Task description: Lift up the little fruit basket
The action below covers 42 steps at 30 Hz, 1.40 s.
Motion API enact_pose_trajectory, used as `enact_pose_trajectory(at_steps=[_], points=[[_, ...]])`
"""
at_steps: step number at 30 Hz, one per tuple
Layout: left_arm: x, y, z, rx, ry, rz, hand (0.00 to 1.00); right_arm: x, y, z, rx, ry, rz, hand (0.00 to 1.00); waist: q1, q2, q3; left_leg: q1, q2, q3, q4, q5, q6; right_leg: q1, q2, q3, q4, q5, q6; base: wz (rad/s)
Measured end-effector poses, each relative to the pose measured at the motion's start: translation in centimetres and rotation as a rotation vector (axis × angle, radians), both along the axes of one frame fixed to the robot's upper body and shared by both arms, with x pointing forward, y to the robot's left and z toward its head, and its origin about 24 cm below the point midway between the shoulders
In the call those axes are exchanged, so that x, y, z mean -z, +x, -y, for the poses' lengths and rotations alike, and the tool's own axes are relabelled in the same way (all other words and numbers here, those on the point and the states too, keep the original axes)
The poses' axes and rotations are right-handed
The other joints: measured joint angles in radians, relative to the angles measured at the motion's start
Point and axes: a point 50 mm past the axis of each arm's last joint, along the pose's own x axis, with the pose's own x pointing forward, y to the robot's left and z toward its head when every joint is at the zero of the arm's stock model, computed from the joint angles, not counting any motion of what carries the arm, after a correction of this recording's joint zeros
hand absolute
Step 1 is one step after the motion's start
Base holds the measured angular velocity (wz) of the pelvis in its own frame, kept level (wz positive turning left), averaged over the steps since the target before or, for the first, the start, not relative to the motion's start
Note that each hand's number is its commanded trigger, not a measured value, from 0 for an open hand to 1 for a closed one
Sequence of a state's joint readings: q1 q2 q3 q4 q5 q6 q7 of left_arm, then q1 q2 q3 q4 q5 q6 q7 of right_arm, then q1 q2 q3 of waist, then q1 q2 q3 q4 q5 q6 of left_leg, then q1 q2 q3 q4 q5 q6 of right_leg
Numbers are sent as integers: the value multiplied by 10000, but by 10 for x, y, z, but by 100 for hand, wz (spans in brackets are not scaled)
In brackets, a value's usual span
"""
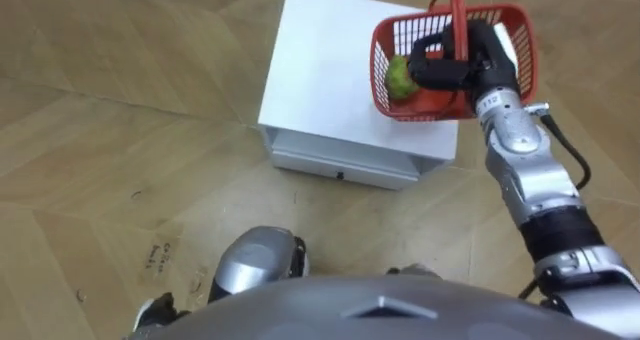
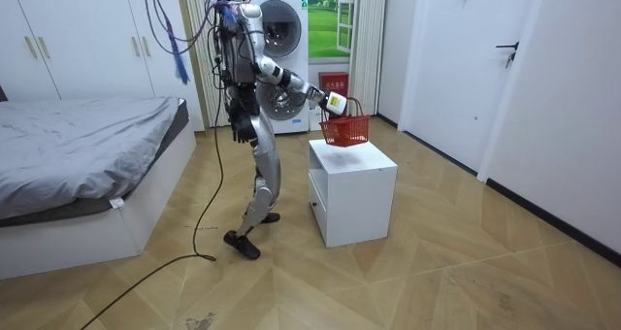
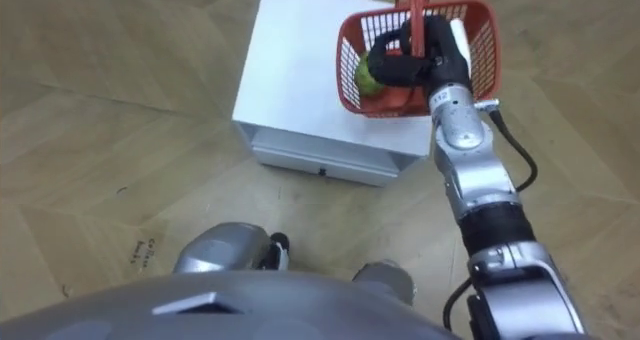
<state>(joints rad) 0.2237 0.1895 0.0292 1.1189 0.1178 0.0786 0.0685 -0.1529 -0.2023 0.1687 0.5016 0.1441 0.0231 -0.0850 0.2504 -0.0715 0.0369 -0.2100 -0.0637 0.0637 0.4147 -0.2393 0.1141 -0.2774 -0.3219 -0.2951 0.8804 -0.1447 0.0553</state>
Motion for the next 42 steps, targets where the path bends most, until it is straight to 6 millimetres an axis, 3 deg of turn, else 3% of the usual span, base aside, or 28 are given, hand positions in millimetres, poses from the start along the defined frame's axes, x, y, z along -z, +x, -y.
enact_pose_trajectory(at_steps=[1, 3, 4, 5, 6, 7, 9, 11, 15, 18, 21, 23, 24, 25, 35, 42], points=[[-1, 4, -2, 40, 50, 84, 0, 1, 0, -1, -19, 14, -53, 100, 19, 6, -12, -45, 19, -21, 9, -12, 20, -156, 108, 81, -24, -183, 48, 15], [-2, 16, -3, 443, 158, 350, 0, 4, 4, -2, -102, 62, -254, 100, -62, 117, -25, -263, 25, -269, 20, 11, 80, -754, 675, 226, -991, -682, 106, 25], [-2, 18, -2, 518, 142, 388, 0, 6, 5, -1, -69, 32, -379, 100, -62, 154, -37, -263, 24, -302, 13, 17, 91, -796, 835, 220, -1449, -689, 96, 25], [-2, 19, -1, 577, 133, 461, 0, 11, 3, 1, 24, -25, -623, 100, -46, 215, -62, -253, 8, -420, -9, 11, 105, -795, 1190, 269, -2575, -680, 78, 26], [-2, 19, -1, 619, 191, 471, 0, 14, 2, 2, 79, -7, -770, 100, -19, 216, -62, -204, -33, -494, -67, 10, 105, -732, 1510, 397, -3609, -592, -15, 26], [-1, 19, -1, 630, 212, 453, 0, 14, 2, 2, 102, 39, -786, 100, 21, 214, -63, -193, -52, -513, -81, 9, 102, -717, 1649, 450, -4028, -503, -99, 24], [-1, 17, 1, 677, 271, 370, 0, 13, 3, 1, 146, 213, -770, 100, -22, 282, -70, -192, -202, -827, -87, -45, 27, -571, 2003, 481, -4983, 570, -491, 41], [0, 13, 4, 707, 192, 300, 0, 19, 1, 4, 315, 305, -1056, 100, 28, 429, -150, -19, -148, -1018, -384, -20, -28, -325, 2056, 438, -5231, 646, -516, 34], [1, -7, 6, 669, -14, -207, 0, 24, 1, 1, 397, 668, -1403, 100, 10, 543, -142, 114, -120, -1264, -694, 9, -92, -97, 2065, 173, -5351, 569, -540, 15], [2, -13, 7, 576, -304, -472, 0, 25, 4, 3, 713, 906, -1488, 100, 29, 548, -109, -6, -143, -1327, -650, 5, -89, -147, 2046, 65, -5359, 560, -526, 13], [2, -12, 8, 664, -366, -513, 0, 21, 10, 4, 901, 774, -1371, 100, -9, 682, -31, -349, -183, -1483, -300, -86, -62, -258, 2039, -156, -5353, 561, -523, 17], [2, -13, 9, 670, -370, -529, 0, 21, 11, 4, 963, 738, -1333, 100, 17, 723, -35, -530, -195, -1510, -180, -112, -39, -381, 2018, -207, -5327, 568, -513, 5], [2, -13, 9, 714, -377, -537, 0, 20, 12, 4, 974, 732, -1298, 55, 24, 753, -21, -643, -195, -1515, -81, -133, -32, -451, 2014, -222, -5309, 571, -508, 5], [2, -13, 9, 750, -393, -547, 0, 19, 13, 4, 983, 728, -1276, 0, 22, 784, -2, -684, -194, -1525, -20, -156, -26, -464, 2017, -230, -5306, 573, -506, 0], [3, -13, 10, 911, -342, -575, 0, 30, 6, 9, 1417, 1126, -1681, 0, 35, 1102, -51, -768, -193, -1495, 16, -174, -24, -587, 1982, -313, -5198, 581, -496, 0], [3, -18, 12, 872, -372, -691, 0, 33, 3, 11, 1407, 1125, -1868, 0, 2, 1057, -85, -723, -188, -1489, -17, -170, -28, -546, 1997, -299, -5222, 582, -498, 0]])
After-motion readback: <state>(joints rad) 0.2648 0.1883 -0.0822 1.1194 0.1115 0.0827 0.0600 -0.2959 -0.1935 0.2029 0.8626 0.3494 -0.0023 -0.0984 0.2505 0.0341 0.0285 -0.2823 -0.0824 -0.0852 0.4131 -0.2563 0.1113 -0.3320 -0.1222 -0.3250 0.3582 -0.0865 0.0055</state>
